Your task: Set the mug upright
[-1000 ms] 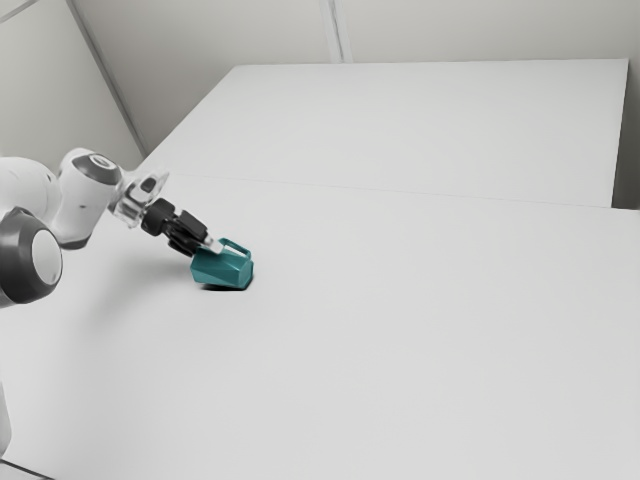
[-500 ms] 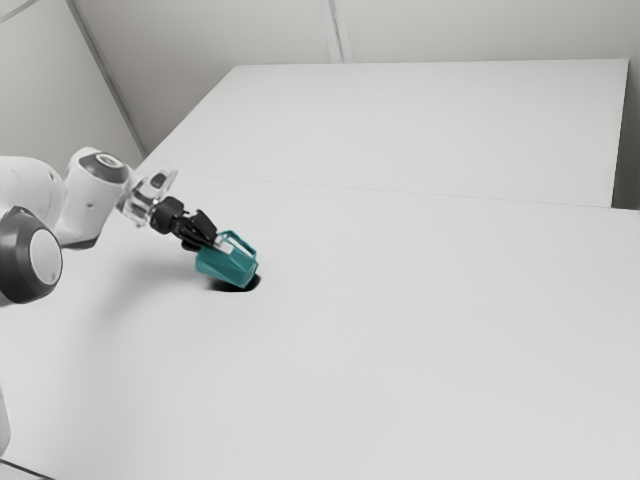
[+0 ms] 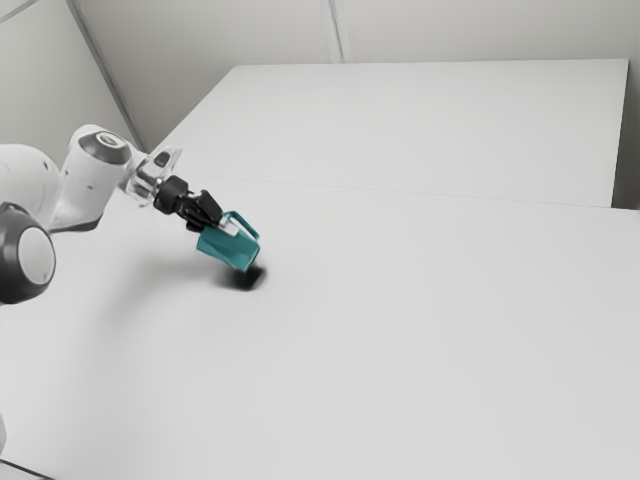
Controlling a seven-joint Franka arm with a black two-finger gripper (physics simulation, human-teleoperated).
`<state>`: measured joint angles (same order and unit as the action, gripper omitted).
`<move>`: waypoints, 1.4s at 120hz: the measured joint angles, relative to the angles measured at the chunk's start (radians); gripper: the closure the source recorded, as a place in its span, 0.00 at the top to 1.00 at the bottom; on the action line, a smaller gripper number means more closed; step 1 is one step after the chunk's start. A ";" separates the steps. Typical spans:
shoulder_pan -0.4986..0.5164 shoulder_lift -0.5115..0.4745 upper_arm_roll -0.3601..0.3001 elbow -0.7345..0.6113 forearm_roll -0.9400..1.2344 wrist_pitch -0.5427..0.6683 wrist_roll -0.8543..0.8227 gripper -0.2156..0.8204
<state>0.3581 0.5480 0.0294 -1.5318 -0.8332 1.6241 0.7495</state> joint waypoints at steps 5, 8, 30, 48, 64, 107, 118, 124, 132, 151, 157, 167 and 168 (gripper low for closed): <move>-0.016 -0.014 -0.001 0.000 0.019 0.003 -0.005 0.05; -0.028 -0.022 -0.001 0.001 0.034 0.005 -0.008 0.05; -0.179 -0.053 0.026 0.001 0.181 0.087 -0.029 0.05; -0.290 -0.053 0.046 0.000 0.348 0.198 -0.051 0.05; -0.367 -0.042 0.050 -0.002 0.521 0.280 -0.089 0.05; -0.479 -0.036 0.074 -0.031 0.787 0.421 -0.205 0.04; -0.487 -0.035 0.074 -0.041 0.817 0.473 -0.234 0.04; -0.489 -0.035 0.075 -0.048 0.826 0.502 -0.247 0.04; -0.490 -0.035 0.075 -0.065 0.833 0.544 -0.264 0.04; -0.496 -0.026 0.075 -0.075 0.840 0.639 -0.296 0.04; -0.497 -0.025 0.075 -0.076 0.839 0.660 -0.304 0.04; -0.498 -0.013 0.075 -0.075 0.836 0.687 -0.318 0.04; -0.498 -0.012 0.075 -0.075 0.836 0.689 -0.319 0.04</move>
<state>-0.1396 0.5362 0.1042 -1.6064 0.0023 2.3131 0.4303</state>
